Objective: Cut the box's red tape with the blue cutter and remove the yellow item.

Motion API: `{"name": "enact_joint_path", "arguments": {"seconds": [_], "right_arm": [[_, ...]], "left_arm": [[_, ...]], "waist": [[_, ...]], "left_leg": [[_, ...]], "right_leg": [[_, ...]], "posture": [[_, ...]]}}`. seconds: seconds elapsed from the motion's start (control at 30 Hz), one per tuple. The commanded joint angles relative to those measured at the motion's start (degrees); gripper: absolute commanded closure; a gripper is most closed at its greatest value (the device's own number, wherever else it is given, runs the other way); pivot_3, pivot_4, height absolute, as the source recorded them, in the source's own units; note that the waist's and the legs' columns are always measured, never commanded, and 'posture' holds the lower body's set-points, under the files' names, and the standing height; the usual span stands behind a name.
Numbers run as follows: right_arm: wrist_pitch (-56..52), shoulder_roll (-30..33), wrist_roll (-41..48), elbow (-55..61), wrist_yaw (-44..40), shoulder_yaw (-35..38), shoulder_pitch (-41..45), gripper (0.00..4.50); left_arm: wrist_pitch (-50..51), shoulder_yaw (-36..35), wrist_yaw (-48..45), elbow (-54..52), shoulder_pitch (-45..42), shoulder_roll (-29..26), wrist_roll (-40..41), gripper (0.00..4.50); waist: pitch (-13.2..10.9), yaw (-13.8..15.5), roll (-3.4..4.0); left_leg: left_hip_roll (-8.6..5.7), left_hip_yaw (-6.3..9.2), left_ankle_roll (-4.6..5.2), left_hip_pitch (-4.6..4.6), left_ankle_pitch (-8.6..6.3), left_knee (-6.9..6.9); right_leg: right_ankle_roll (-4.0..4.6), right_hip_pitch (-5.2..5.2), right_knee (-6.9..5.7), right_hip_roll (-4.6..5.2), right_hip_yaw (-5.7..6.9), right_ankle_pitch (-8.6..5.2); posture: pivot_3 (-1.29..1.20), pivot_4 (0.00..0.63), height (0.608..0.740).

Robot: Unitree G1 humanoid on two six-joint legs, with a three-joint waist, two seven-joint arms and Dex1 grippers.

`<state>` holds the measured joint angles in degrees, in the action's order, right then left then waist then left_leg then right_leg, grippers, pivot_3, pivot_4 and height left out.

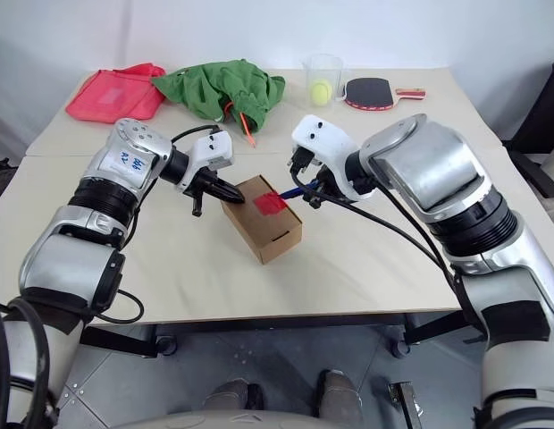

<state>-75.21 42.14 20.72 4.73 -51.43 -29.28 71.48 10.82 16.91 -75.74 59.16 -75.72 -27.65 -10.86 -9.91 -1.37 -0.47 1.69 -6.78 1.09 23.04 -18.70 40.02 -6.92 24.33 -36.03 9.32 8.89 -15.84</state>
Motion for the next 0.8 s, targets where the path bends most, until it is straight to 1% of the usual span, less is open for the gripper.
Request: {"name": "enact_joint_path", "arguments": {"seconds": [0.03, 0.17, 0.4, 0.63, 0.8], "right_arm": [[-1.5, 1.9, 1.4, 2.9, -3.4, -1.3, 0.7, 4.33], [-2.3, 2.7, 1.6, 3.8, -4.3, -1.5, 0.7, 4.33], [-4.0, 6.6, 2.7, 7.3, -7.4, -3.2, 0.1, 4.33], [-5.1, 5.6, 2.5, 7.0, -6.6, -2.7, 0.0, 4.33], [-4.6, 2.8, 1.6, 4.7, -4.8, -1.4, 0.2, 4.33]], "left_arm": [[1.7, 3.0, 2.0, 2.6, 3.6, 0.4, -3.7, 4.46], [1.8, 3.0, 2.0, 2.3, 3.8, 0.4, -3.6, 4.46], [2.0, 2.9, 2.3, 2.0, 4.0, 0.4, -3.5, 4.46], [2.1, 2.7, 2.2, 1.6, 4.4, 0.2, -3.3, 4.46], [2.4, 2.6, 2.3, 1.2, 4.4, 0.4, -3.1, 4.46]], "waist": [[0.0, 0.0, 0.00], [0.0, 0.1, 0.01], [0.0, 0.1, 0.03], [0.1, 0.0, 0.10], [0.2, -0.1, 0.12]], "left_leg": [[0.00, 0.00, 0.00, 0.00, 0.00, 0.00], [0.00, 0.00, 0.01, 0.00, -0.01, 0.00], [0.00, -0.01, 0.03, 0.00, -0.02, 0.01], [0.01, -0.05, 0.04, -0.04, -0.02, 0.04], [0.01, -0.07, 0.04, -0.06, -0.01, 0.04]], "right_leg": [[0.00, 0.00, 0.00, 0.00, 0.00, 0.00], [0.00, 0.00, 0.00, 0.01, 0.00, 0.00], [0.00, 0.00, 0.02, 0.02, -0.01, 0.00], [0.02, -0.01, 0.00, 0.02, -0.05, 0.01], [0.03, -0.01, 0.00, 0.02, -0.06, 0.02]], "posture": [[0.00, 0.150, 0.740], [0.00, 0.150, 0.740], [0.00, 0.150, 0.740], [0.00, 0.150, 0.740], [0.00, 0.150, 0.740]]}}
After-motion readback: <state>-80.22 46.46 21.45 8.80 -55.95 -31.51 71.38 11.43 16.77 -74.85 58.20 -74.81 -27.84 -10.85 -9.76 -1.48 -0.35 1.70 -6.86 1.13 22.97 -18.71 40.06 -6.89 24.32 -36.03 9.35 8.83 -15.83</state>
